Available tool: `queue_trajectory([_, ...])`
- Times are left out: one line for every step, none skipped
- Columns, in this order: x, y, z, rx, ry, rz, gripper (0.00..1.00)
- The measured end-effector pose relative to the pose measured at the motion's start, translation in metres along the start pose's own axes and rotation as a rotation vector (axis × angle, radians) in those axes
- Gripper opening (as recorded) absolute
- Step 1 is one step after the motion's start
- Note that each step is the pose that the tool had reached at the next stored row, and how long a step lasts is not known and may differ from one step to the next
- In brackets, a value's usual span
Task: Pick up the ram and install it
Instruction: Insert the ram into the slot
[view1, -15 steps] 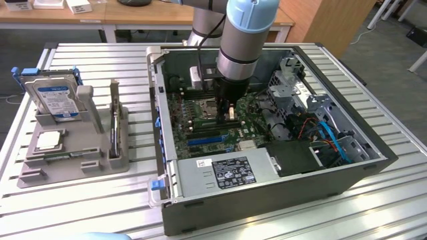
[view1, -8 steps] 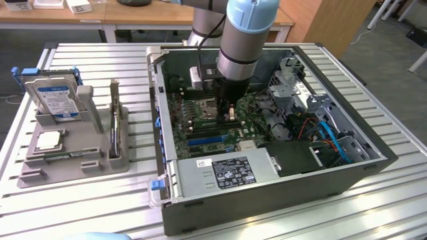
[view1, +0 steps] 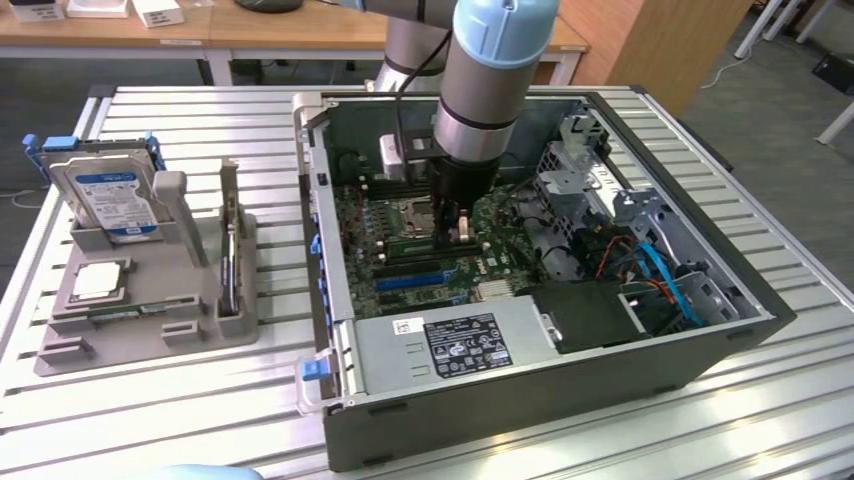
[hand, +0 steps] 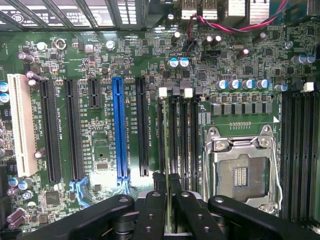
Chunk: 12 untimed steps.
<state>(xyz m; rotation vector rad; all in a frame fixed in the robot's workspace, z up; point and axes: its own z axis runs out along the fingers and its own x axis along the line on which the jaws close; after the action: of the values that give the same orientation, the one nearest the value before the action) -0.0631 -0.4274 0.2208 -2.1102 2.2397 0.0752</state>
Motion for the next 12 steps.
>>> queue_trajectory([0.0000, 0.0000, 0.0002, 0.0000, 0.0000, 0.000, 0.14])
queue_trajectory([0.0000, 0.0000, 0.0004, 0.0000, -0.0001, 0.000, 0.14])
queue_trajectory([0.0000, 0.0000, 0.0006, 0.0000, 0.0000, 0.000, 0.14])
queue_trajectory([0.0000, 0.0000, 0.0008, 0.0000, -0.0001, 0.000, 0.14])
queue_trajectory([0.0000, 0.0000, 0.0011, 0.0000, -0.0001, 0.000, 0.14])
queue_trajectory([0.0001, 0.0000, 0.0013, 0.0000, -0.0001, 0.000, 0.14])
queue_trajectory([0.0001, 0.0000, 0.0016, 0.0000, -0.0001, 0.000, 0.14])
queue_trajectory([0.0001, 0.0000, 0.0018, 0.0000, 0.0000, 0.000, 0.14])
queue_trajectory([0.0002, 0.0000, 0.0021, -0.0001, 0.0000, 0.000, 0.14])
queue_trajectory([0.0002, 0.0000, 0.0024, -0.0001, 0.0001, 0.000, 0.14])
queue_trajectory([0.0002, 0.0000, 0.0027, -0.0001, 0.0001, 0.000, 0.14])
queue_trajectory([0.0002, 0.0000, 0.0029, -0.0002, 0.0001, 0.000, 0.14])
